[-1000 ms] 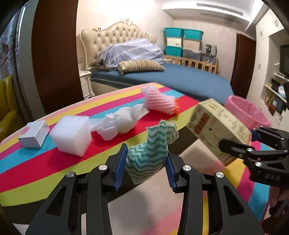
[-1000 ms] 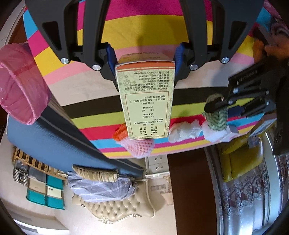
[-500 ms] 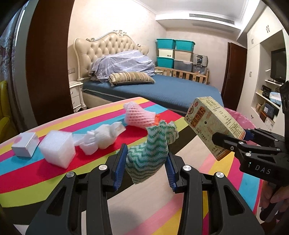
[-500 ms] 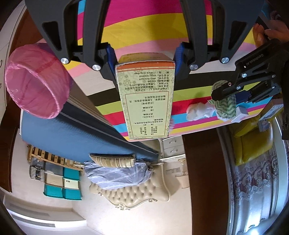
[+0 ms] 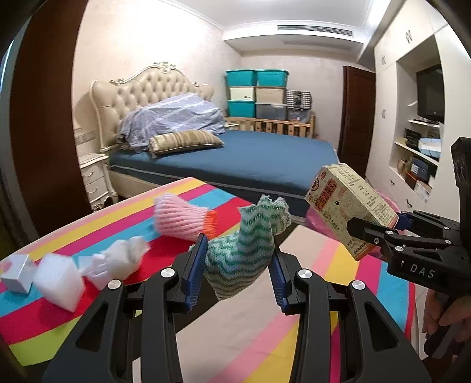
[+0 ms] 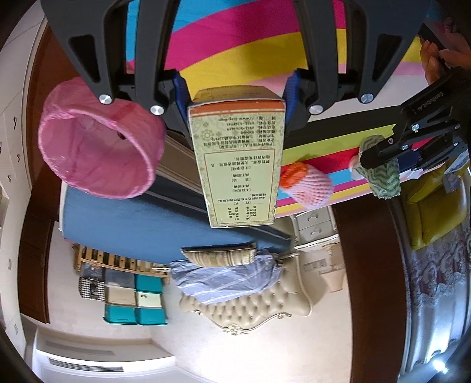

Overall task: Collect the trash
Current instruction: 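Carry the cloth and medicine box over the wastebasket and release both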

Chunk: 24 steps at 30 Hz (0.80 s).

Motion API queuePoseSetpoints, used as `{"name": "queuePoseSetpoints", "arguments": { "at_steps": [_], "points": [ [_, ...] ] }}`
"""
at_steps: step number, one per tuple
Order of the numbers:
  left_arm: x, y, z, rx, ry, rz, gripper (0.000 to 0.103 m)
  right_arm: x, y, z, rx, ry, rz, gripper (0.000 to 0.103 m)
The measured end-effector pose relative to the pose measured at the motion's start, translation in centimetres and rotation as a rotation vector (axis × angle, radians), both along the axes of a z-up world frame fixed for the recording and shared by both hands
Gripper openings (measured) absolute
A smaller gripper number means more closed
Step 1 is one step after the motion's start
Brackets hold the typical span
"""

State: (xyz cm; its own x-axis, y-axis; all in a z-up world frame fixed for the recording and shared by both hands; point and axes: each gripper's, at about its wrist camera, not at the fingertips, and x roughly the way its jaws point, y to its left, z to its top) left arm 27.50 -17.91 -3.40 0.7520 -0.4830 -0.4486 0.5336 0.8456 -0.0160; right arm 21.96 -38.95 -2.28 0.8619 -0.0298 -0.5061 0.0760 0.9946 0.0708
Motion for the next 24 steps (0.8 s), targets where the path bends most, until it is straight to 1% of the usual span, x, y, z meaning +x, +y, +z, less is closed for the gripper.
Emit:
{"name": "queuePoseSetpoints", "arguments": {
  "at_steps": [6, 11, 18, 24],
  "points": [
    [0.4, -2.7, 0.2, -0.007, 0.003, -0.05, 0.038, -1.0, -2.9, 0.0, -0.001, -0.012, -0.057, 0.05],
    [0.7, -5.7, 0.7, -0.015, 0.002, -0.112, 0.039, -1.9, -5.9, 0.1, -0.002, -0.023, -0.114, 0.05],
    [1.7, -11.9, 1.5, -0.028, -0.005, -0.257, 0.039, -3.3, -11.0, 0.3, -0.015, -0.032, -0.212, 0.05],
    [3.4, -17.7, 1.5, -0.027, 0.03, -0.344, 0.039, -3.6, -15.3, 0.3, -0.02, -0.026, -0.267, 0.05]
  ]
}}
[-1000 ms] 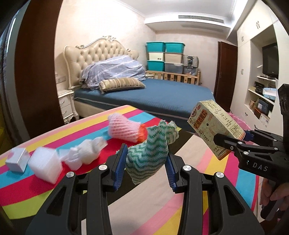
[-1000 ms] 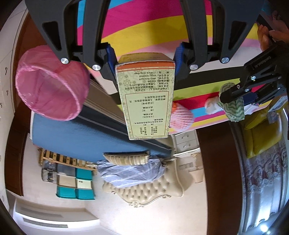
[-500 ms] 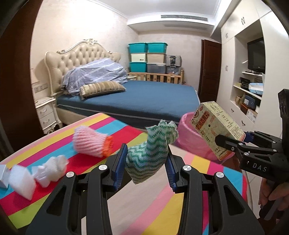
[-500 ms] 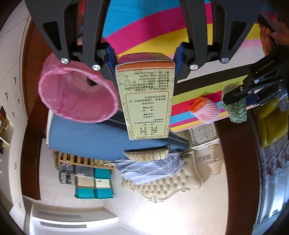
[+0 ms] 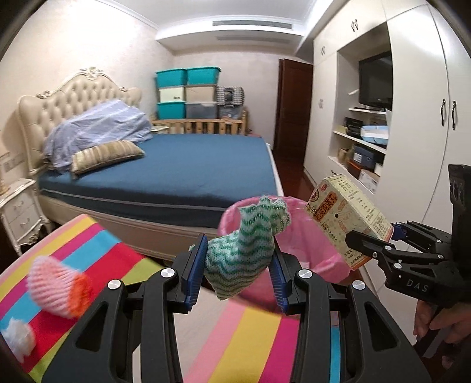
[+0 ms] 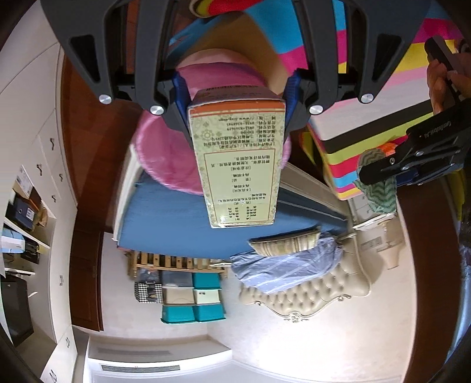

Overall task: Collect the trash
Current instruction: 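Carry the cloth and medicine box over the wastebasket and release both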

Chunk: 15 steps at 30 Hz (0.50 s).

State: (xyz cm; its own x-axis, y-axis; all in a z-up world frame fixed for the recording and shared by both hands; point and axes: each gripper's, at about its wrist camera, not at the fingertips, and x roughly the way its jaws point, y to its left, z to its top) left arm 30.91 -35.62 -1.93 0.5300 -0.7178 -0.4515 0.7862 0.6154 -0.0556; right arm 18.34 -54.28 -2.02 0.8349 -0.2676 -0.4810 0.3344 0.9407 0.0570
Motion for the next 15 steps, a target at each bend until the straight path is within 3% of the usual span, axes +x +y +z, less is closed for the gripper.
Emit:
{"name": "queuePoseSetpoints", "arguments": {
  "at_steps": [5, 12, 14, 15],
  "points": [
    [1.5, -4.7, -0.4, 0.016, 0.022, -0.06, 0.039, 1.0, -2.5, -0.5, -0.023, 0.023, 0.002, 0.05],
    [3.8, -9.2, -0.9, 0.016, 0.06, -0.067, 0.04, 2.4, -6.5, -1.1, -0.008, 0.009, 0.003, 0.051],
    [4.7, -10.6, -1.2, 0.025, 0.075, -0.07, 0.048, 2.8, -7.5, -1.2, -0.008, -0.004, 0.011, 0.059],
    [4.8, -11.0, -1.4, 0.03, 0.075, -0.062, 0.054, 3.0, -8.1, -1.3, 0.0, -0.01, 0.009, 0.068]
  ]
}}
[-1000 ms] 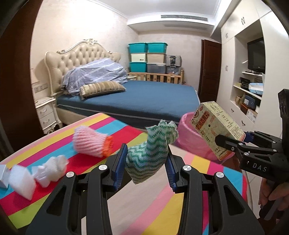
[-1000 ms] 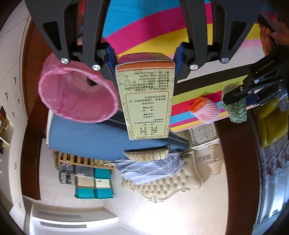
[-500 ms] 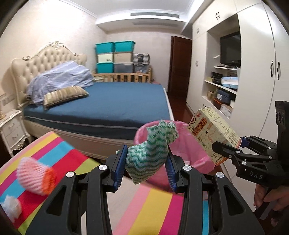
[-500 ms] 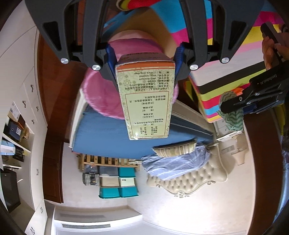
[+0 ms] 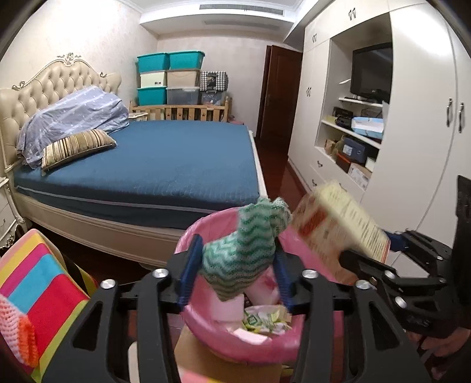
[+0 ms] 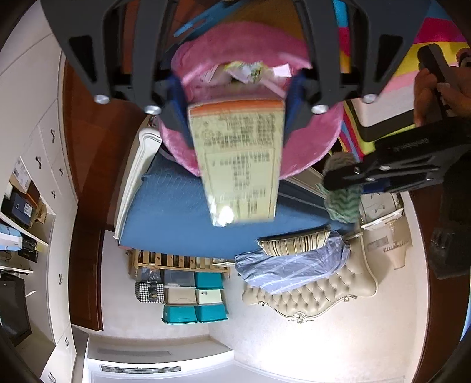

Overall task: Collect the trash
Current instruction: 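Carry the cloth and medicine box over the wastebasket and release both, then move both open tools back over the table toward the remaining items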

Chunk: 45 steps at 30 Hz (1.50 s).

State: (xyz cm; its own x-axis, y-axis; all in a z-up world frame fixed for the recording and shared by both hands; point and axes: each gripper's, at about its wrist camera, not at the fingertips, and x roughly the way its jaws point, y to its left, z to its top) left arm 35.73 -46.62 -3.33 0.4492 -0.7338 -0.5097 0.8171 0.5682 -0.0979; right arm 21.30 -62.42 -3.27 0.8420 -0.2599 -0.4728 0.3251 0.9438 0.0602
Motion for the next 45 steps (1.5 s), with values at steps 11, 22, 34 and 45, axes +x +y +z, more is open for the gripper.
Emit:
{"name": "queuePoseSetpoints", "arguments": {
  "at_steps": [11, 22, 34, 45],
  "points": [
    [-0.7, 4.9, 0.8, -0.051, -0.034, 0.145, 0.093, -3.8, -1.2, 0.2, 0.063, -0.048, -0.081, 0.069],
    [-3.9, 16.3, 0.4, 0.047, -0.069, 0.309, 0.093, -3.8, 5.6, 1.1, 0.046, -0.025, 0.034, 0.07],
    [-8.0, 29.9, -1.2, 0.138, -0.069, 0.522, 0.093, 0.1, 16.8, 0.9, 0.051, 0.038, 0.255, 0.073],
    [-9.7, 42.7, -2.0, 0.183, -0.065, 0.829, 0.093, 4.8, 28.0, -0.6, 0.038, 0.128, 0.469, 0.073]
  ]
}}
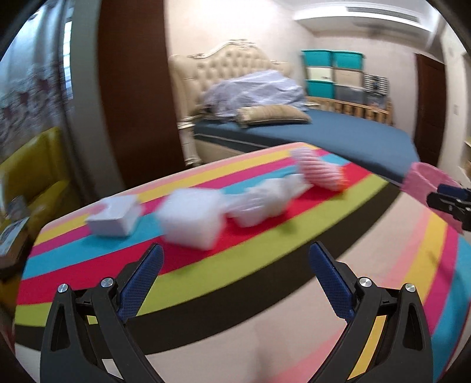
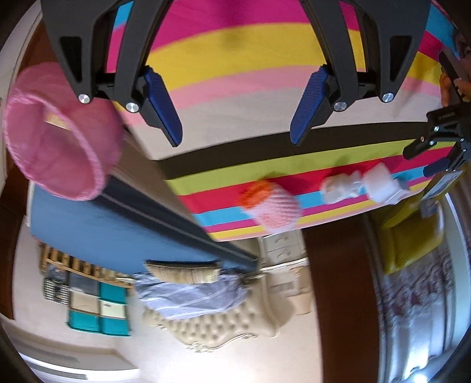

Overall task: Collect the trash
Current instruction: 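Move both open tools back over the table toward the remaining items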

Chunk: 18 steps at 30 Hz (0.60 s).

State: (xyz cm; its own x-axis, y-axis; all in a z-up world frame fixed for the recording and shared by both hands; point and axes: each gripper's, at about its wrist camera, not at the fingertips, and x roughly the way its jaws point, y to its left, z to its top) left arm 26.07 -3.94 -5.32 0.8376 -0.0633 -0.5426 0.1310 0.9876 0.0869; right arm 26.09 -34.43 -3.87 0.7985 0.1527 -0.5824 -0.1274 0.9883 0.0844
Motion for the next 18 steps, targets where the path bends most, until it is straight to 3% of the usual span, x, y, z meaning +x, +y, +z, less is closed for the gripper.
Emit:
{"name": "queuePoseSetpoints", "arguments": {
  "at_steps": [8, 18],
  "points": [
    [0.0, 6.8, 0.0, -0.011, -0.009, 0.148, 0.093, 4.9, 8.4, -1.1, -0.013, 0.054, 0.151, 0.073],
    [1.0, 10.4, -0.8, -0.067, 0.048, 0.217, 0.093, 11.6, 14.3, -2.8, -0.051, 0.145, 0.229, 0.073]
  ]
}}
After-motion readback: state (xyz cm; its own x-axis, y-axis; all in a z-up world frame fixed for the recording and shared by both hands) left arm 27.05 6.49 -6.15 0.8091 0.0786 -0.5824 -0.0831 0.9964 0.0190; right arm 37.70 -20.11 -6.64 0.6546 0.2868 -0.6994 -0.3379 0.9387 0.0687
